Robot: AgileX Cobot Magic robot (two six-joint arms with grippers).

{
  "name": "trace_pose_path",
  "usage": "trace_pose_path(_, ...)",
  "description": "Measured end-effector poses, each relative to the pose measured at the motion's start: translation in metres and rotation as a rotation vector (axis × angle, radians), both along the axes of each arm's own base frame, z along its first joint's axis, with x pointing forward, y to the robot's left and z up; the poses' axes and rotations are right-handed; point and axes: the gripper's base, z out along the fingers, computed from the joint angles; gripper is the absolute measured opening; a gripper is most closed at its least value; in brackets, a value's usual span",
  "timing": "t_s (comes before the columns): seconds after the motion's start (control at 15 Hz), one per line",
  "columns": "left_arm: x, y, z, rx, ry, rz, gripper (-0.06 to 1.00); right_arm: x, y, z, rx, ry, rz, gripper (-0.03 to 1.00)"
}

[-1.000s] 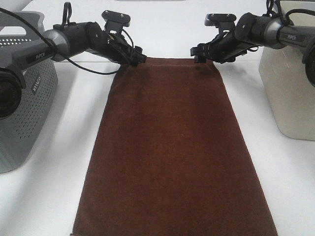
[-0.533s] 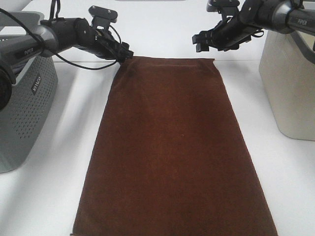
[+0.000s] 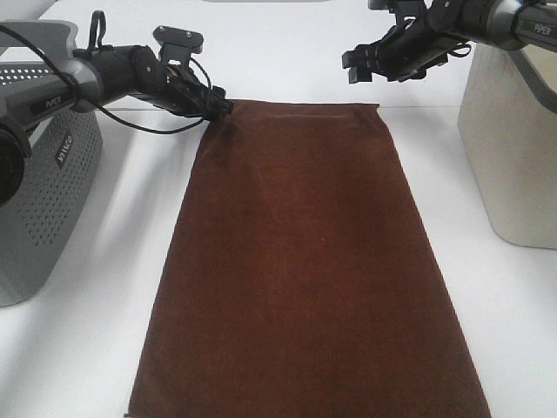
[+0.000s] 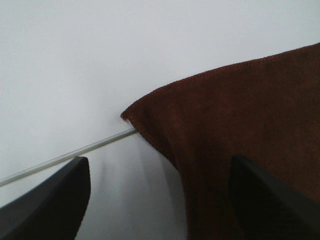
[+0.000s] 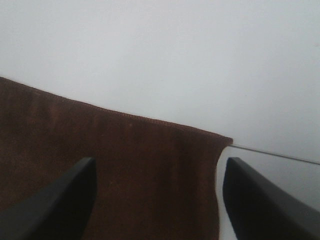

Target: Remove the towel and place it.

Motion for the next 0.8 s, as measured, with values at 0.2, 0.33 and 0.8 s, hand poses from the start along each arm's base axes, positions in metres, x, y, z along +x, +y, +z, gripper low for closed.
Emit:
trace_pose_path(0.2,-0.001,0.000,-0.004,0.000,0.012,0.000,0.71,-0.001,0.000,-0.001,-0.002,0.018,0.006,0.69)
trace_pose_path(0.33,-0.002,0.000,-0.006,0.014,0.031,-0.006,0.71,-0.001,0.000,-0.001,-0.003,0.019,0.006,0.69)
trace_pose_path(0.8,-0.002,-0.003,0.011,-0.053,0.055,0.001,0.70,-0.002,0.001,0.003,0.021,0.022,0.003,0.69)
